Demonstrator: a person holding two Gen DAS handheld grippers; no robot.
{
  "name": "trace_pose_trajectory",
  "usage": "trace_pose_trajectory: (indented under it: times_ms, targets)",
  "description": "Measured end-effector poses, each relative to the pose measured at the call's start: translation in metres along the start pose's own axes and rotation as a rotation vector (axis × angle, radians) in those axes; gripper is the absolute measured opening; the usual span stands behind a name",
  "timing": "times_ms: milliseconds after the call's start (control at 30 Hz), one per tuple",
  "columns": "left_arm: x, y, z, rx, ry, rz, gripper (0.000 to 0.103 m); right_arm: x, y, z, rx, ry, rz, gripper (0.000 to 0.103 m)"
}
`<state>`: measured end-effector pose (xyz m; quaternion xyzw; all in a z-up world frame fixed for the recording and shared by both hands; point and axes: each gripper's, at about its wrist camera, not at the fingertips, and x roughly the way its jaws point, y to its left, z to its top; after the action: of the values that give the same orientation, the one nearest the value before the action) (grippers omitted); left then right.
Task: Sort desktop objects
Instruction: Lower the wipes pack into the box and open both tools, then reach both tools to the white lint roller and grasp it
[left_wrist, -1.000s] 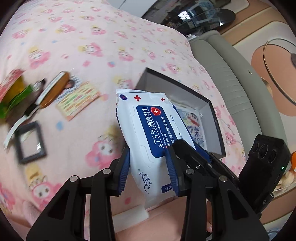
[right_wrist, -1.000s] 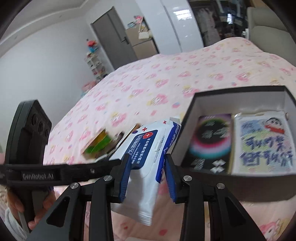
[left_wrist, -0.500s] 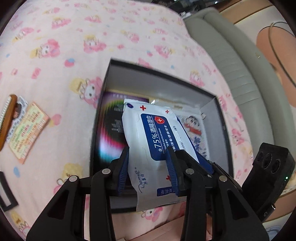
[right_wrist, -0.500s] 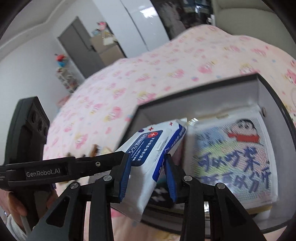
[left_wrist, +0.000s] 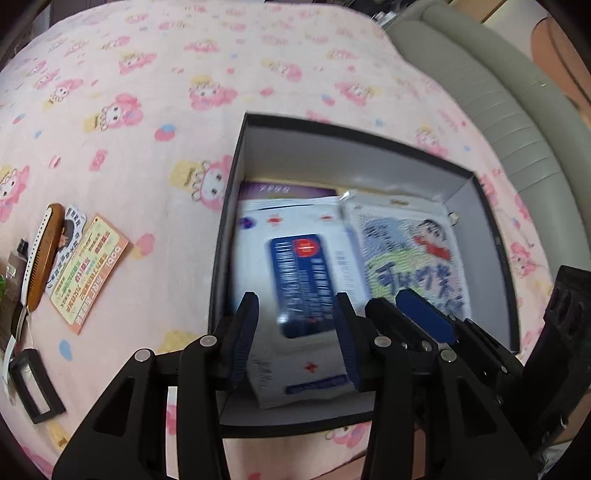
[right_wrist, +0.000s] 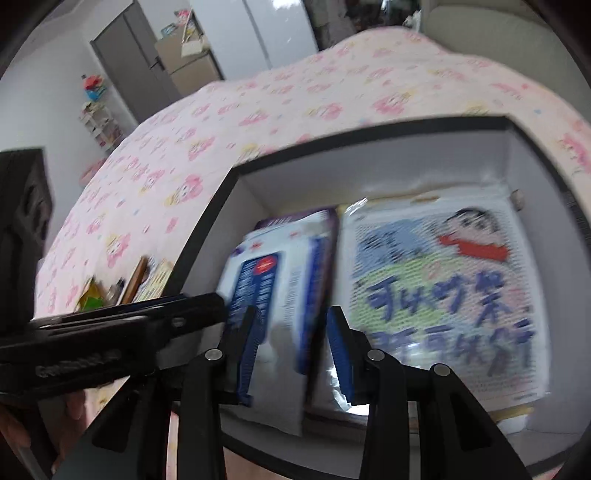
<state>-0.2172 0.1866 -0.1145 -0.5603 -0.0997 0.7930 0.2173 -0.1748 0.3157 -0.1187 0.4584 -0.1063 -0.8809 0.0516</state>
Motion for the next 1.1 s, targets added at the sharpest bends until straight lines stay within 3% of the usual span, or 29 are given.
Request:
trace_pose_trajectory:
  times_ms: [67, 233, 333, 500, 633, 833, 1100]
  targets:
    - [-0.002, -0.001, -0.003, 0.01, 0.002, -0.01, 0.041, -0.003, 0.0, 0.0, -0.01, -0.012, -0.018, 0.034]
    - [0.009, 0.004, -0.007, 0.007, 0.043, 0.028, 0.04, 0.013, 0.007, -0.006, -0.048, 0.072, 0.0, 0.034]
    - [0.009, 0.006, -0.008, 0.009, 0.033, 0.03, 0.037, 0.014, 0.015, -0.007, -0.077, 0.083, 0.04, 0.034]
    - [0.006, 0.007, -0.012, 0.018, 0.016, 0.02, 0.037, 0.017, 0.027, -0.014, -0.156, 0.08, -0.017, 0.033]
    - [-0.005, 0.01, -0.019, 0.01, -0.022, -0.016, 0.037, 0.005, 0.025, -0.014, -0.139, 0.036, -0.033, 0.034]
    - [-0.043, 0.027, -0.047, -0.069, -0.119, -0.163, 0.037, -0.032, 0.045, -0.021, -0.199, -0.09, -0.039, 0.034]
    - [-0.095, 0.046, -0.1, -0.081, -0.147, -0.143, 0.037, -0.064, 0.081, -0.055, -0.225, -0.113, 0.053, 0.034]
